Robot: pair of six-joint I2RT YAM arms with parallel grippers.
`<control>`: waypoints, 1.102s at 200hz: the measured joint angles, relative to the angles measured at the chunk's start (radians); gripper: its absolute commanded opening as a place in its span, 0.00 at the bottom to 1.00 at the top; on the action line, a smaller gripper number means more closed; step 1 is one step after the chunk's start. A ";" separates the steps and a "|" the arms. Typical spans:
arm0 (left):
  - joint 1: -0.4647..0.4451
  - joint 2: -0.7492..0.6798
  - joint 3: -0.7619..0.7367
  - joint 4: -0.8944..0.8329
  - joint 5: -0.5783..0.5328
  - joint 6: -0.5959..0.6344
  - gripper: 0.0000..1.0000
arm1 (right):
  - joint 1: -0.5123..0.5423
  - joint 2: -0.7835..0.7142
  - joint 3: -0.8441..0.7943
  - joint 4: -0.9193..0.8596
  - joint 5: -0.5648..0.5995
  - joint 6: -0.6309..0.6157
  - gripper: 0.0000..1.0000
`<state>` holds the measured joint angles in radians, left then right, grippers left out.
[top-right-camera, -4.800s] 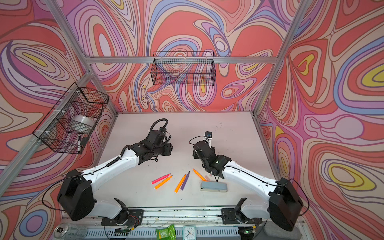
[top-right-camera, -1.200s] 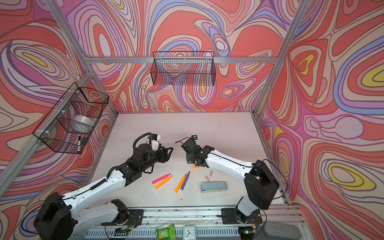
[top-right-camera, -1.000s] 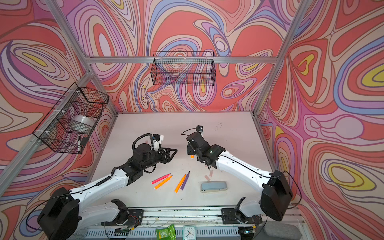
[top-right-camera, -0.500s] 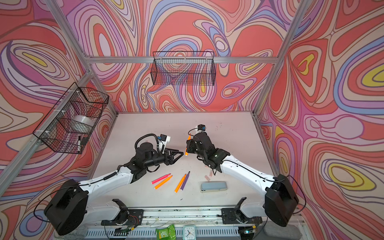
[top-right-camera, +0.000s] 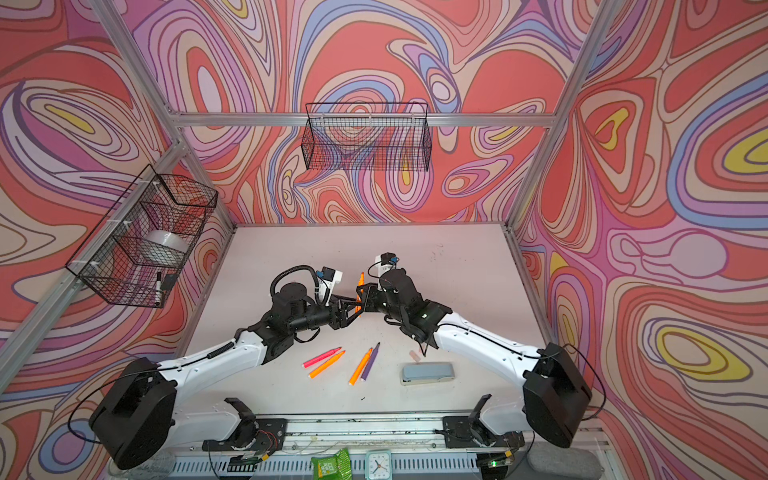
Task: Insert the pens into the pen caps
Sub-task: 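Bring the orange highlighter to the left gripper and close the left gripper on it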
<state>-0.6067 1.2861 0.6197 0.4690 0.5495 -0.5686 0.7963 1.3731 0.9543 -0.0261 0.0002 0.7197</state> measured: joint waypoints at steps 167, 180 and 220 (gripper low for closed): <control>0.000 -0.033 0.001 -0.102 -0.057 0.049 0.17 | 0.063 0.036 -0.001 0.068 0.001 0.028 0.00; 0.003 -0.039 0.000 -0.114 -0.074 0.048 0.10 | 0.066 0.040 -0.001 0.079 0.003 0.029 0.00; 0.005 -0.058 -0.010 -0.132 -0.100 0.049 0.00 | 0.076 0.051 -0.001 0.095 0.008 0.031 0.06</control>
<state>-0.6014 1.2278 0.6094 0.3367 0.4500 -0.5198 0.8722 1.4246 0.9535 0.0692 0.0086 0.7502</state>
